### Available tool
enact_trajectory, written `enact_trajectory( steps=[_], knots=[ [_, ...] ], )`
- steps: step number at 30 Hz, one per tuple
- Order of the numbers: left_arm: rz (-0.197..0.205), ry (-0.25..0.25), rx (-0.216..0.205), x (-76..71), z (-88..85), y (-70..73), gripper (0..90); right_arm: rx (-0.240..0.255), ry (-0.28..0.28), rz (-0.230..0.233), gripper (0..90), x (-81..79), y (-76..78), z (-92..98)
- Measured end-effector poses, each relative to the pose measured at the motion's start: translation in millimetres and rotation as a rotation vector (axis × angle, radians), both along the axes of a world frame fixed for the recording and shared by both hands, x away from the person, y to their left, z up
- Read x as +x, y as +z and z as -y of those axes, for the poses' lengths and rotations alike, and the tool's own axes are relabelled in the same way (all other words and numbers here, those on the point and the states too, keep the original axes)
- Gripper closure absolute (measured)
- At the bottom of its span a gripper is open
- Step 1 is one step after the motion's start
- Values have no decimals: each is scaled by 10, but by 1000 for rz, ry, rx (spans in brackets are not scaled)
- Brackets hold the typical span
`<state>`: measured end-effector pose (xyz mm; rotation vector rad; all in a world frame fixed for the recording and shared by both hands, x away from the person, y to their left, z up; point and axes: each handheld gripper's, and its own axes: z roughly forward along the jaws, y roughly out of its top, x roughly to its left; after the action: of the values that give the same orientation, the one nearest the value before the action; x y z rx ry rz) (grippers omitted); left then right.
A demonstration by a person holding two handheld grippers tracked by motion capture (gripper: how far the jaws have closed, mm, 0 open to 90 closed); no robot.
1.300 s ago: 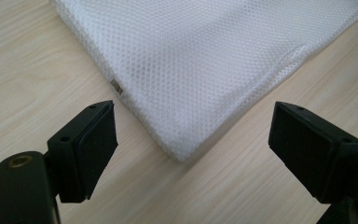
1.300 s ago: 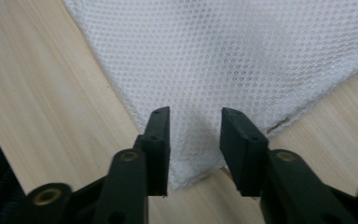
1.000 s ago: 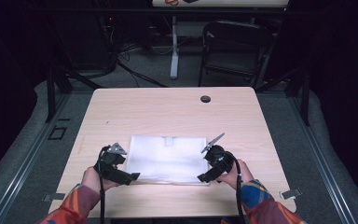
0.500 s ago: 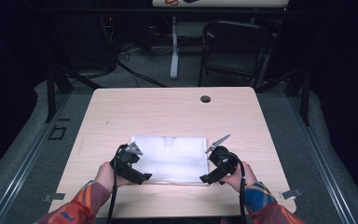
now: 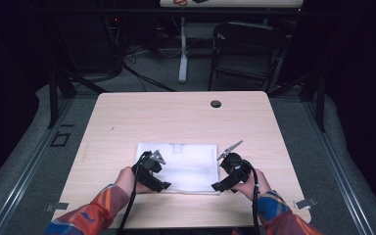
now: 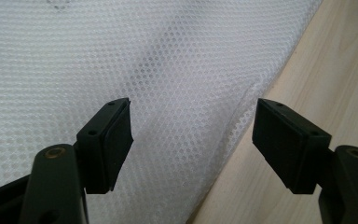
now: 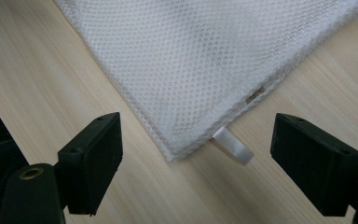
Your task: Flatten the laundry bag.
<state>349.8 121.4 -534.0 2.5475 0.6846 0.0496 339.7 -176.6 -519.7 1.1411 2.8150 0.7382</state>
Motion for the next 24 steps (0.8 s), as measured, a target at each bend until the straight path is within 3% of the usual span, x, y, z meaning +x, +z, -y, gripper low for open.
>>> enact_trajectory(
  steps=[7, 16, 24],
  knots=[
    [-24, -45, 39, -59, 91, -78, 359, -18, 14, -7, 175, 10, 7, 4],
    [-37, -67, 87, -75, 145, -156, 533, -23, 13, -18, 182, 27, -30, -3],
    [-7, -70, 101, -98, 161, -175, 639, -25, 18, -28, 184, 28, -67, -30]
  ],
)
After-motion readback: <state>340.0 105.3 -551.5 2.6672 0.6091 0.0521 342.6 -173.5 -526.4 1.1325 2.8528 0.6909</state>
